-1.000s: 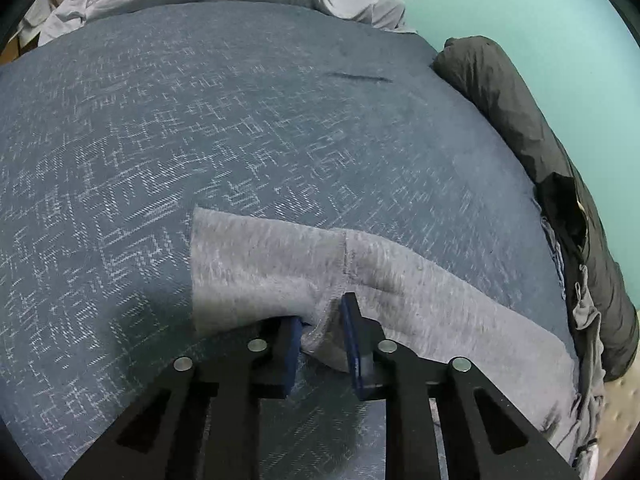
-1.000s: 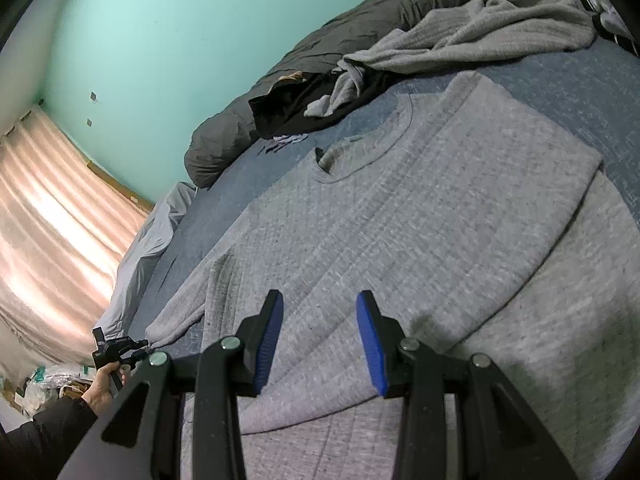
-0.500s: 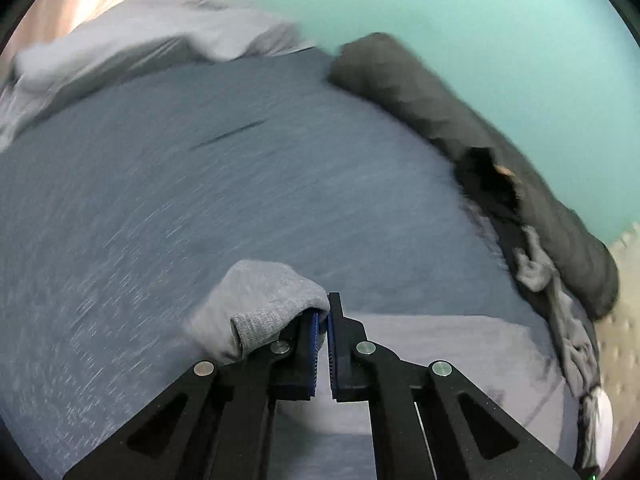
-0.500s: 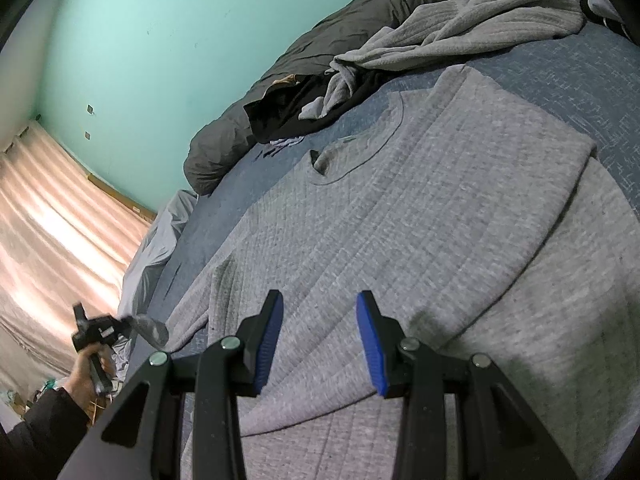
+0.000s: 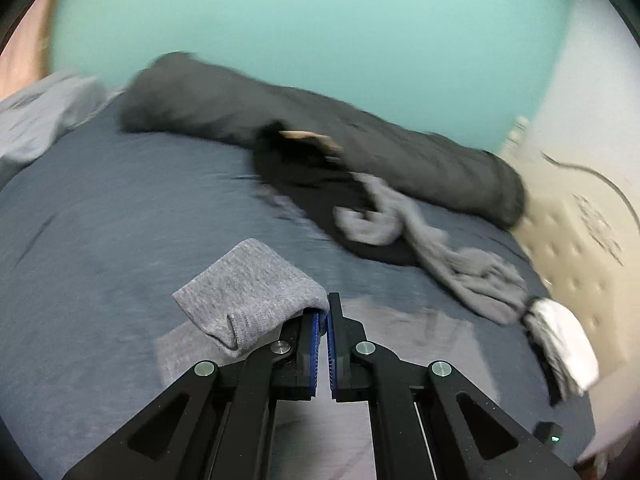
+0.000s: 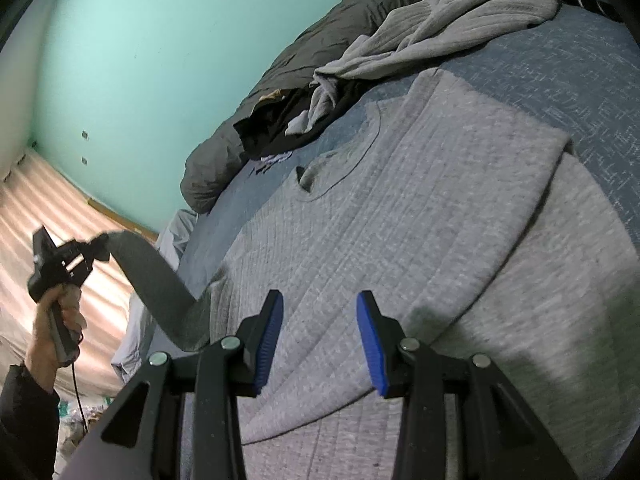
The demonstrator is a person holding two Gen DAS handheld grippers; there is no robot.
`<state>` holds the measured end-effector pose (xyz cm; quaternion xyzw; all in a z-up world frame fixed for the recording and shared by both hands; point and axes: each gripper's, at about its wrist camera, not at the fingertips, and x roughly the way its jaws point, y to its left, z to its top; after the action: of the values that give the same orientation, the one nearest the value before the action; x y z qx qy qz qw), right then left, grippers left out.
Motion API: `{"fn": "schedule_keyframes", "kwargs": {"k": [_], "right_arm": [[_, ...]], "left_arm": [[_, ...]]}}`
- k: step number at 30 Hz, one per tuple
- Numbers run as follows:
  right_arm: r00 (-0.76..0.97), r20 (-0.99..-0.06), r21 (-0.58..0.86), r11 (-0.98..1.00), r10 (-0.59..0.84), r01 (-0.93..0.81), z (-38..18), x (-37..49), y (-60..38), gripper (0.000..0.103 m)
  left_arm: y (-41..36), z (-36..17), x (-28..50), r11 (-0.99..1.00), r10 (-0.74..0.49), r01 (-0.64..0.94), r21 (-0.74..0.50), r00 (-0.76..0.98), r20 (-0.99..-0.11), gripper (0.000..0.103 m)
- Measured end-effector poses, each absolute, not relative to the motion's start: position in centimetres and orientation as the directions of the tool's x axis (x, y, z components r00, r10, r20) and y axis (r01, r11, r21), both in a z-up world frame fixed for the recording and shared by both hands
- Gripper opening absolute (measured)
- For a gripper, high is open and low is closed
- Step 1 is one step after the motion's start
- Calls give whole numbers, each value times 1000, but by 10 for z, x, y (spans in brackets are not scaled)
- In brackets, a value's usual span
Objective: Fold clothes
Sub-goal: 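Fold the held sleeve across the sweatshirt body with the left tool, then release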
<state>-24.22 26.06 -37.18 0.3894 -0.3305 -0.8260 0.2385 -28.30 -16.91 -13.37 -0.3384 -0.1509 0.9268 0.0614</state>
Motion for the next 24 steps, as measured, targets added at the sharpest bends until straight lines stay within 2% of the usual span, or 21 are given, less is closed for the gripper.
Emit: {"fn": "schedule_keyframes", "kwargs": {"k": [5, 10, 15, 20, 21, 23, 24], "right_arm": [[-595, -470, 745, -654, -652, 129, -369, -244, 273, 38], [-636, -440, 763, -637, -635, 109, -361, -243, 296, 38], [-684, -417, 783, -619, -599, 64, -357, -239, 324, 38], [-701, -417, 808, -589, -579, 6, -360, -231, 346, 38], [-700, -415, 814, -580, -581, -1, -361, -229, 349, 38], [-686, -417, 823, -568, -596, -7, -361, -228, 351, 38], [-670, -424, 820, -572, -609, 2, -360, -227, 350, 38]], "left_arm": [[-62, -138, -287, -936, 342, -197, -291, -700, -627, 3], [30, -183, -273, -906, 416, -328, -266, -583, -698, 3], [96, -230, -236, -879, 417, -433, -201, -489, -766, 3], [118, -278, -205, -879, 363, -450, -160, -410, -837, 5], [119, -284, -200, -880, 353, -449, -154, -401, -845, 7], [113, -294, -193, -884, 351, -437, -165, -389, -852, 24], [108, -297, -190, -886, 358, -427, -181, -381, -853, 43]]}}
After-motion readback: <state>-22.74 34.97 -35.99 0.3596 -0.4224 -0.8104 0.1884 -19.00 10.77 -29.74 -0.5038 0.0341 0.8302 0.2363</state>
